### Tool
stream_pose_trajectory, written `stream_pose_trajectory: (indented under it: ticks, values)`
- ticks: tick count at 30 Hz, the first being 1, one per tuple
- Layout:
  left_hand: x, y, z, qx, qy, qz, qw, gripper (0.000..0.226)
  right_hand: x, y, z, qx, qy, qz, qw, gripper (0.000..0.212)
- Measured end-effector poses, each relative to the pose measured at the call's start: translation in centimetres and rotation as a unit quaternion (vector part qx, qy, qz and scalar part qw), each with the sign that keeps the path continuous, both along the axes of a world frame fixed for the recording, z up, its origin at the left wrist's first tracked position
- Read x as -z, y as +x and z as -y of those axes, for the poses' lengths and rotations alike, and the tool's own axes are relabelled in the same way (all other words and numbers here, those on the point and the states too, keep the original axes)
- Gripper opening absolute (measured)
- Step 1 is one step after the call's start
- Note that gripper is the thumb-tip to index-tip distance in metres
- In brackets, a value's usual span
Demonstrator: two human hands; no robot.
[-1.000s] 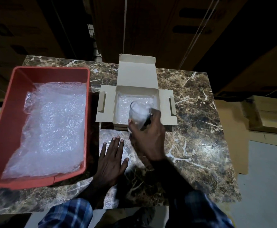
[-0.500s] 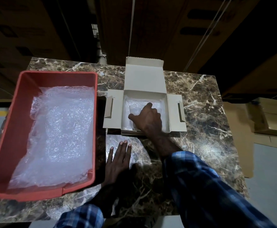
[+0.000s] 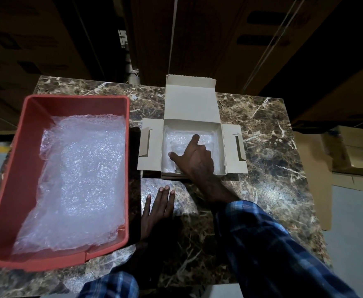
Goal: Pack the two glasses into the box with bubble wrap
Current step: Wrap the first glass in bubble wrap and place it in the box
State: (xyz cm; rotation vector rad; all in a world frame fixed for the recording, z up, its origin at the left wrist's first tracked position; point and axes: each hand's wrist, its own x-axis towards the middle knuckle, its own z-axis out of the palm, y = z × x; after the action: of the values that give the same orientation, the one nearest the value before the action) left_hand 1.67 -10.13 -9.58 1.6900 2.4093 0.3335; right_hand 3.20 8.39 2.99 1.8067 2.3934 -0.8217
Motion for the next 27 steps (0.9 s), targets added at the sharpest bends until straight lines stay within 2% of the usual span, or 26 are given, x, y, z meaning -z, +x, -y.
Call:
stream_pose_trajectory:
  ticks: [6,10,12,16,20,23,25,27]
  values:
    - [0.1,-0.1,0.1,0.015,-0.006,-0.015,1.0,0.064,-0.1,0.6,0.0,0.008,-0.018,-0.01,1.0,0.09]
    - [0.4,-0.1,0.2,0.02,-0.004,-0.019,1.0,0.071,-1.2,1.5,-0.3,0.028,0.008,-0.043,0.999,0.079]
    - [0.3,0.0,0.3,0.017,0.012,-0.014,1.0,0.072,-1.8,2.5,-0.4,0.05,0.047,-0.079,0.994,0.069]
    - [-0.1,0.4,0.5,0.016,0.057,-0.001,0.998,0.069,-2.5,5.6,0.7,0.103,0.129,-0.153,0.974,0.034]
    - [-0.1,0.5,0.6,0.018,0.051,0.006,0.999,0.069,-1.9,9.9,3.3,0.12,0.16,-0.195,0.96,0.017]
    - [-0.1,0.7,0.9,0.023,0.049,-0.004,0.999,0.068,1.0,13.6,6.4,0.092,0.148,-0.167,0.971,0.015]
    - [-0.4,1.0,1.0,0.024,0.037,-0.015,0.999,0.066,3.8,15.9,8.5,0.036,0.13,-0.12,0.984,0.014]
    - [-0.4,1.5,1.5,0.022,0.022,-0.026,0.999,0.064,6.2,17.6,10.3,-0.065,0.121,-0.049,0.989,0.033]
